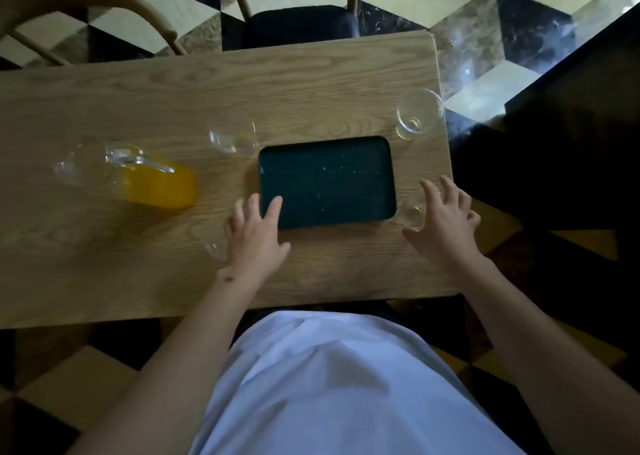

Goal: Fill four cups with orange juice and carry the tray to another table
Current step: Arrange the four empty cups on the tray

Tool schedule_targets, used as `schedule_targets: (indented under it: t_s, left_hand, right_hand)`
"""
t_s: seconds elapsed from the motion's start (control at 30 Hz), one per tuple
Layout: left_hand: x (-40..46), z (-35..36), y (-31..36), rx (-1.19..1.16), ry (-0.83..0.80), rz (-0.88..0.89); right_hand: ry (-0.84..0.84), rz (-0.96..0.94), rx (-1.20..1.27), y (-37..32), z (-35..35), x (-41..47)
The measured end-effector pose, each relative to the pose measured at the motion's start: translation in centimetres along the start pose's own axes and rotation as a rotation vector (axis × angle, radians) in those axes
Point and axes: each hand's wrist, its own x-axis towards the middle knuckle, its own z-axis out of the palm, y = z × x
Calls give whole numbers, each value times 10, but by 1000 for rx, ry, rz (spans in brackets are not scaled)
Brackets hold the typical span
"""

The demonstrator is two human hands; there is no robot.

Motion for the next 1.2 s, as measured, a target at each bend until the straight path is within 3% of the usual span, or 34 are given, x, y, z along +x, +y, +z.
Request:
schedule_targets:
  t_s: [0.13,0.3,0.67,0.9,1.2]
  left_hand:
    - [3,-4,-21,6,-87,-269]
    - [8,-6,-36,-79,-60,-327]
    - [8,-7,-44,-208,42,-257]
    - [14,-21,-17,-266,201,-83]
    - [32,-17,30,-301,143,36]
  right_hand:
    - [-136,62,42,0,-1,11]
    - [-122,52,4,-4,2,14]
    - [-105,76,43,-14,-7,14]
    - [-39,-53,92,-42,-18,12]
    - [-108,-172,122,-80,0,12]
